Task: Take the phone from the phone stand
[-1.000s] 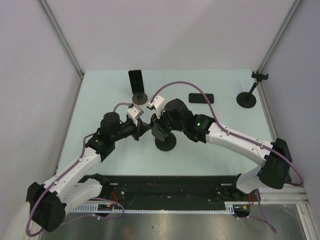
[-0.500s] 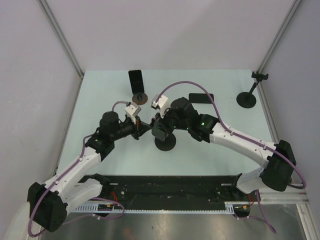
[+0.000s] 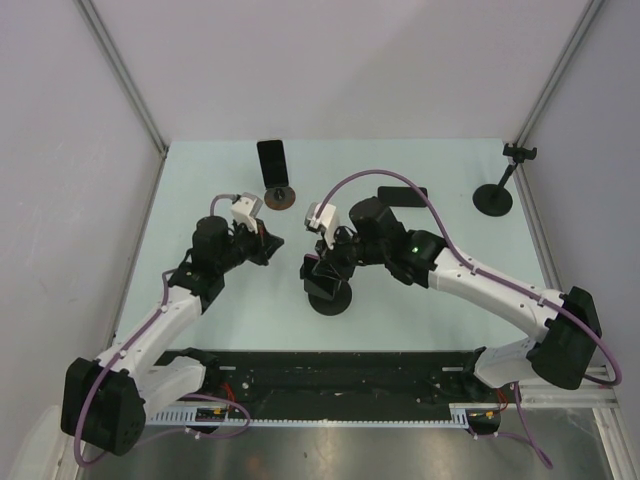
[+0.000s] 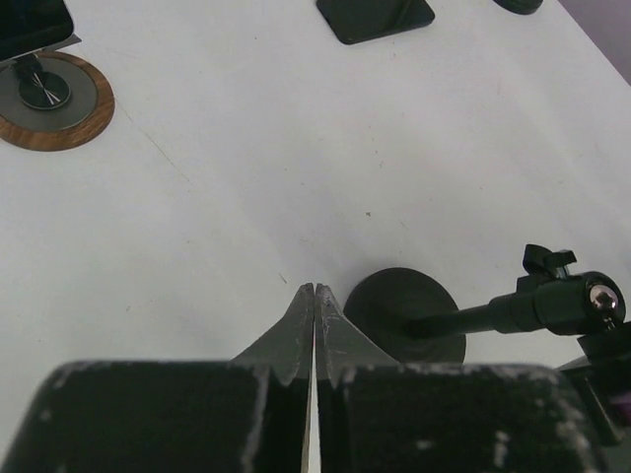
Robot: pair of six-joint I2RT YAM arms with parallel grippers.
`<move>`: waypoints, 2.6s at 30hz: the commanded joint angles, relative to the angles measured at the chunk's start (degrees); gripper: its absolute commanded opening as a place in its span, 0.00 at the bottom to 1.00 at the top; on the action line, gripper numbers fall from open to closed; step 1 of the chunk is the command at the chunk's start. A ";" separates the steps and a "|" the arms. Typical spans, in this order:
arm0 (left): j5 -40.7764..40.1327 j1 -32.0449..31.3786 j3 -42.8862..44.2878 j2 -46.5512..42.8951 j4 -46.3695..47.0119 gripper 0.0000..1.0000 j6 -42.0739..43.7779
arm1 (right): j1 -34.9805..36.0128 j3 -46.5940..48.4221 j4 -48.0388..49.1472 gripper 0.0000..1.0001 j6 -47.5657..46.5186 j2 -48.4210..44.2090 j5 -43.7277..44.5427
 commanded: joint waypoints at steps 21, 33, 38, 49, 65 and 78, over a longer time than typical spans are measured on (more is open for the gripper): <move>17.84 -6.01 -5.67 -14.54 1.12 0.78 16.40 | 1.58 0.22 -0.53 0.00 -1.26 -1.81 7.33; 18.98 -8.57 -2.07 -6.46 0.68 0.58 22.21 | 3.26 0.13 -1.06 0.00 -2.23 -1.46 7.86; 20.47 -8.48 -0.67 -4.61 0.42 0.33 22.92 | 3.43 0.13 -2.02 0.00 -2.85 -1.72 6.81; 24.95 -2.43 -0.75 -5.31 2.79 0.00 17.30 | 3.26 0.22 -6.68 0.00 -5.13 -1.37 4.97; 27.33 8.74 0.48 3.03 10.52 0.00 -1.24 | 1.32 0.13 -14.60 0.00 -8.56 -1.02 -3.56; 27.24 12.26 -0.05 2.95 12.37 0.35 -7.58 | 1.41 0.22 -13.11 0.00 -7.51 -1.37 -6.47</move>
